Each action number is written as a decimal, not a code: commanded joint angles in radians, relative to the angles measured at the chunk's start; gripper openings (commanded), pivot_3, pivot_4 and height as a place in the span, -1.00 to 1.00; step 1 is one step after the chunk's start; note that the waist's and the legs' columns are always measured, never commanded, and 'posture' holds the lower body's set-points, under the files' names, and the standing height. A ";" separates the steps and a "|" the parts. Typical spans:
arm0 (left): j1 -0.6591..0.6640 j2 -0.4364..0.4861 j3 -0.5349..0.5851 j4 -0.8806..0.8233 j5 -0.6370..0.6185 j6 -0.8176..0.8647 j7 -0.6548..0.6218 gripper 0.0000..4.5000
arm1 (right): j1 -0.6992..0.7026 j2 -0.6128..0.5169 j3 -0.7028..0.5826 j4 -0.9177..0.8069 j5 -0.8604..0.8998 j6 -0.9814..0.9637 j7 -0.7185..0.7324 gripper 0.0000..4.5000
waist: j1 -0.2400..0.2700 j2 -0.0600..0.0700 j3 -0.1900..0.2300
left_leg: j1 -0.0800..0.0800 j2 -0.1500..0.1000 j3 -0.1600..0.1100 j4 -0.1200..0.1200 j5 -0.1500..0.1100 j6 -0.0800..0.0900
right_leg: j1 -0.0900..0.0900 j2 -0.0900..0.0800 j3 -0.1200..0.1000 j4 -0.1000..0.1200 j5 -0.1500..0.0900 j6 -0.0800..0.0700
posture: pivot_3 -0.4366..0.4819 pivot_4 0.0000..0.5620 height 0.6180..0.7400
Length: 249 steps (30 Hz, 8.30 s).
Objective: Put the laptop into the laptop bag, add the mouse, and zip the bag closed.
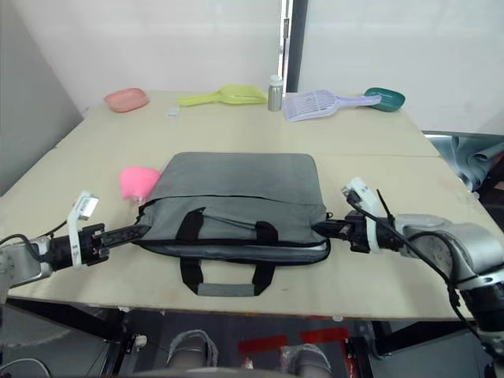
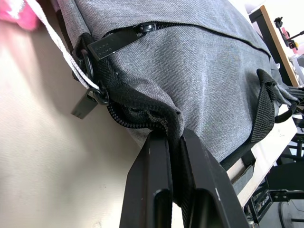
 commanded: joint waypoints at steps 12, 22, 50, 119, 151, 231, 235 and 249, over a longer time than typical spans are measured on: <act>0.006 -0.013 -0.062 -0.109 -0.151 0.029 -0.020 -1.00 | 0.098 -0.025 -0.148 -0.089 -0.011 -0.006 0.083 -0.99 | -0.006 0.000 0.000 | 0.001 0.000 0.001 0.000 0.000 0.001 | 0.000 0.000 0.001 0.000 0.000 0.000 | -0.05 -0.47 1.00; 0.096 0.049 -0.044 -0.166 -0.221 0.049 -0.041 -1.00 | 0.100 -0.019 -0.139 -0.098 -0.035 0.006 0.101 -0.99 | -0.014 0.000 0.000 | 0.001 0.000 0.002 -0.001 0.000 0.001 | -0.001 0.000 0.002 0.000 0.000 0.000 | -0.05 -0.47 1.00; -0.040 0.511 0.039 0.090 -0.044 -0.388 -0.423 1.00 | 0.224 -0.238 -0.532 0.025 -0.047 -0.033 0.412 0.99 | -0.004 0.000 0.000 | 0.005 0.000 0.006 -0.002 -0.001 0.002 | 0.000 0.000 0.006 -0.002 0.000 -0.001 | -0.05 -0.47 1.00; 0.302 0.360 0.304 0.213 0.103 -0.623 -0.428 1.00 | -0.508 0.385 0.724 0.086 -0.763 -0.238 0.206 -0.99 | -0.013 -0.019 -0.016 | 0.023 0.002 0.014 -0.003 -0.002 -0.002 | 0.002 0.004 0.018 0.015 0.001 -0.002 | -0.05 -0.47 1.00; -0.606 0.181 -0.464 0.996 0.563 -0.762 -0.469 0.17 | -0.396 0.338 0.545 -0.122 -0.679 -0.015 0.142 -1.00 | 0.001 -0.024 -0.019 | 0.019 0.001 0.010 0.002 -0.001 -0.005 | 0.000 0.003 0.017 0.019 0.000 -0.004 | -0.05 -0.47 1.00; 0.108 0.519 -0.418 0.012 0.400 -0.614 -0.415 -0.98 | -0.553 0.592 0.681 0.237 -0.892 -0.191 0.089 -1.00 | -0.062 -0.011 -0.016 | 0.021 0.003 0.011 -0.016 0.000 -0.011 | -0.003 0.009 0.018 0.006 -0.001 -0.003 | -0.05 -0.47 1.00; 0.202 0.535 -0.386 -0.108 0.358 -0.618 -0.442 -0.98 | -0.556 0.603 0.678 0.248 -0.895 -0.190 0.092 -1.00 | -0.063 -0.010 -0.015 | 0.022 0.004 0.011 -0.017 0.000 -0.011 | -0.003 0.009 0.018 0.005 -0.001 -0.003 | -0.05 -0.47 1.00; 0.022 0.091 -0.596 -0.276 0.299 -0.297 -0.001 -0.98 | -0.574 0.659 0.668 0.287 -0.915 -0.201 0.096 -1.00 | -0.058 -0.002 -0.022 | 0.022 0.005 0.015 -0.016 0.000 -0.011 | -0.004 0.010 0.019 0.008 -0.001 -0.004 | -0.05 -0.47 1.00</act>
